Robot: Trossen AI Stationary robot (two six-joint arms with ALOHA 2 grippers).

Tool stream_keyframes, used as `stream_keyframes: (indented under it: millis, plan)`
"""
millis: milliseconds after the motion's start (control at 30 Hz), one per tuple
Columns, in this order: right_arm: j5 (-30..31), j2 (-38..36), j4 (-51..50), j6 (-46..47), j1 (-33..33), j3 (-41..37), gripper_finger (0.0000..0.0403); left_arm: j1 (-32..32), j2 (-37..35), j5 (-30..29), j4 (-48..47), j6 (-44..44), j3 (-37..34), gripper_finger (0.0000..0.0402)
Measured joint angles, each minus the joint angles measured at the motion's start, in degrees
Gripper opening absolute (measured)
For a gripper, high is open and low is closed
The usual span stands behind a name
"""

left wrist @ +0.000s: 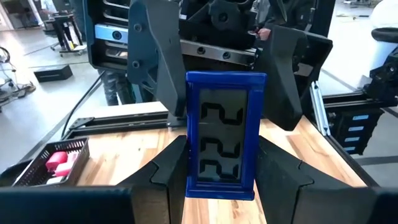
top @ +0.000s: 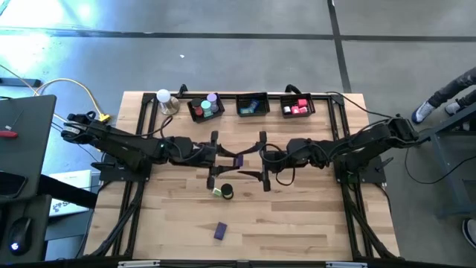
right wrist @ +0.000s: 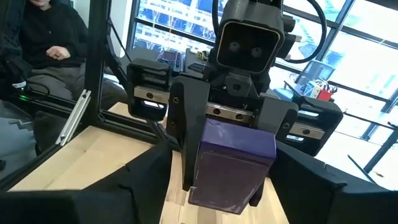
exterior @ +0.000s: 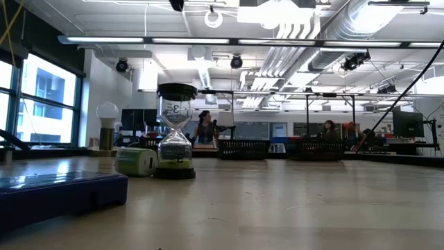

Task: Pick & Place Office items
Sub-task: Put the top purple digital clock into the middle black bin

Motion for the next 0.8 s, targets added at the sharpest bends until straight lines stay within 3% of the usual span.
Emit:
stream_keyframes:
  millis: [433,800]
  plan:
    - [-0.4,0.0,-0.3,0.5,0.0,0.0,0.0242,0.7,3.9,0.7,3.8,1.4,0.0,0.0135]
    - [0.2,0.0,-1.6,1.9,0.0,0.0,0.0191,0.7,4.2,0.8,6.2,3.8,0.0,0.0135]
